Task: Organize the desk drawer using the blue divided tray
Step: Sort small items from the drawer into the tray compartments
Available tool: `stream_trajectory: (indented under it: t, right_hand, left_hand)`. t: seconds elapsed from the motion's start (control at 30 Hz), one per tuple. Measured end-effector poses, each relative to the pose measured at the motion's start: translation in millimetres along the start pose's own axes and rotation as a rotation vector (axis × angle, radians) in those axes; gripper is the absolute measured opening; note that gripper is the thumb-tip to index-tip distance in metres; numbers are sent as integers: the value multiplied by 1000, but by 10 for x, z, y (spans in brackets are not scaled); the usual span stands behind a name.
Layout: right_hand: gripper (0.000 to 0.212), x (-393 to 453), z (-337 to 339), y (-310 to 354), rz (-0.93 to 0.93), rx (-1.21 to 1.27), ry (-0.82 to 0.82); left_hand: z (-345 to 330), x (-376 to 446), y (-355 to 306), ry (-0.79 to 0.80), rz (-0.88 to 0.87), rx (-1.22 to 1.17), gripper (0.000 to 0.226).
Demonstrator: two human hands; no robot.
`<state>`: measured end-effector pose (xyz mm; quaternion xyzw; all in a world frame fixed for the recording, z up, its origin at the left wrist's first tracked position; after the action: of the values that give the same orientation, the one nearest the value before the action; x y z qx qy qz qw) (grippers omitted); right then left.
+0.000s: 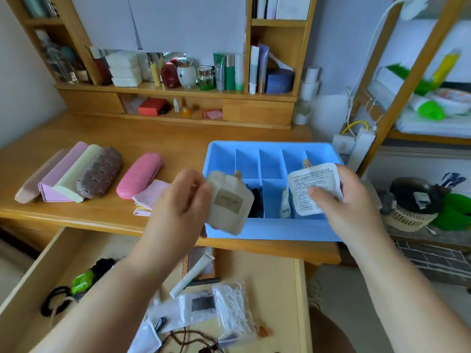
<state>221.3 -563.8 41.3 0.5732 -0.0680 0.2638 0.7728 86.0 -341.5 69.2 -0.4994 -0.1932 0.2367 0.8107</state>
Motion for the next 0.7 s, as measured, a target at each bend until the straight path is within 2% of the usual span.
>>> stream_trajectory:
  t: [0.1, 0.17, 0.27, 0.37, 0.47, 0.6, 0.67, 0.7]
  right_hand:
    - [41, 140, -21, -212, -69, -49, -90]
    - [50, 129, -30, -311, -127, -17, -108]
    - [37, 138, 17, -328, -115, 63, -110]
    - [21, 178, 67, -356, -133, 80, -81]
    - [16, 180, 108, -391, -185, 162, -81]
    - [39, 172, 66, -361, -187, 253, 36]
    - [51, 183, 11, -295, -129, 159, 166]
    - [59, 195, -24, -265, -92, 130, 228]
  left_hand:
    - [-447, 422, -241, -90, -8, 260, 14]
    - [-755, 596, -224, -49, 35, 388, 6]
    - [-1088, 634, -134, 71, -6, 569, 31]
    - [-1220, 592, -121, 122, -93, 726, 30]
    - [-1212, 570, -103, 131, -69, 665, 26]
    - [-1216, 521, -122, 154, -73, 575, 24]
    - [-1242, 511, -163, 219, 74, 337, 33]
    - [-1262, 511, -175, 280, 165, 218, 30]
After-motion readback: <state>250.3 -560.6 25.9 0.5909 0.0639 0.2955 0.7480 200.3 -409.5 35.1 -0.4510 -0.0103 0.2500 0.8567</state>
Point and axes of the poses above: each hand's wrist, its own x-axis towards the middle knuckle, its own z-axis out of the back of the hand, y = z × x, the point moved 5 cm from there along x, towards the middle knuckle, and after that the axes turned 14 degrees about z, right-handed, at the moved point
